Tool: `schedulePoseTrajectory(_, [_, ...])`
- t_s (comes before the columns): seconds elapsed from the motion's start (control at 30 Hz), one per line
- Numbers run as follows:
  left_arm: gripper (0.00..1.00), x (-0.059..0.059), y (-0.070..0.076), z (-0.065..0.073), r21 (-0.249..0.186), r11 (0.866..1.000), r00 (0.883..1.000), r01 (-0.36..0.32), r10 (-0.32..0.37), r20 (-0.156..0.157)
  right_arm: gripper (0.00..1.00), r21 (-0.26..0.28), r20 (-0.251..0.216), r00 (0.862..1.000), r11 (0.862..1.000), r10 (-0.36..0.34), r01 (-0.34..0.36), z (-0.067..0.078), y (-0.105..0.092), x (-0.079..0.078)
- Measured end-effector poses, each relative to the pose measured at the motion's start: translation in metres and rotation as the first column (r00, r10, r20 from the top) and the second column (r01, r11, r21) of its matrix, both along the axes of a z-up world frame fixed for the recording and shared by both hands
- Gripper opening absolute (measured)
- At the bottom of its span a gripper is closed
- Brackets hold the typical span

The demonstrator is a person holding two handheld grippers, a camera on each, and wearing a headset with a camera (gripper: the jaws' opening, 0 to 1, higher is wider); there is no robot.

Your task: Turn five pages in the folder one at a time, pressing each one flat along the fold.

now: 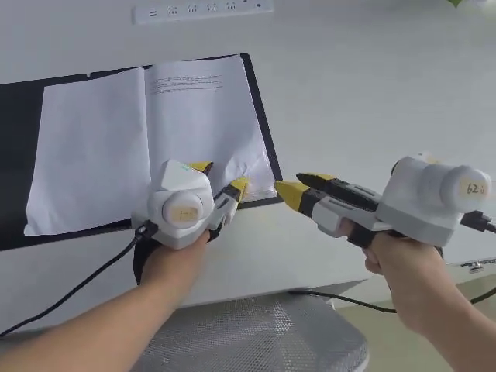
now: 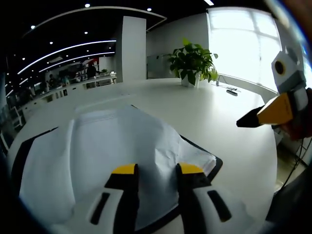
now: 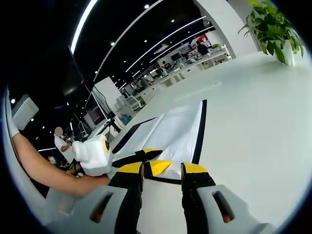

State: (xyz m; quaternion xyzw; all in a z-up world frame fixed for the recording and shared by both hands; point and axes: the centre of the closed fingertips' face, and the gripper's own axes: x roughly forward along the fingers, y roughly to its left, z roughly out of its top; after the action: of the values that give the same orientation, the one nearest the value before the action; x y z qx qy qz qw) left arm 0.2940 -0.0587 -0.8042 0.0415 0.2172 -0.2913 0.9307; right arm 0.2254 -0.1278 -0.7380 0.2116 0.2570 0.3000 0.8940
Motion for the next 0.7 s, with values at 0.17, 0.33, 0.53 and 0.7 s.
schedulePoseTrajectory(0.17, [0.25,0.002,0.003,0.001,-0.014,1.000,1.000,0.002,-0.002,-0.007,0.29,-0.007,-0.005,1.000,1.000,0.015,-0.015,-0.004,0.007,0.004])
schedulePoseTrajectory(0.33, [0.24,0.001,0.003,0.001,-0.015,1.000,1.000,0.009,-0.009,-0.006,0.28,-0.016,-0.005,1.000,0.999,0.029,-0.029,-0.010,0.016,0.020])
schedulePoseTrajectory(0.53, [0.25,0.002,0.003,0.001,-0.017,1.000,1.000,0.009,-0.009,-0.001,0.27,-0.007,-0.033,0.999,1.000,0.028,-0.029,-0.028,0.022,0.055])
schedulePoseTrajectory(0.7, [0.25,0.002,0.002,0.000,-0.014,1.000,1.000,0.009,-0.009,0.001,0.26,0.006,-0.057,0.998,1.000,0.011,-0.011,-0.036,0.022,0.075])
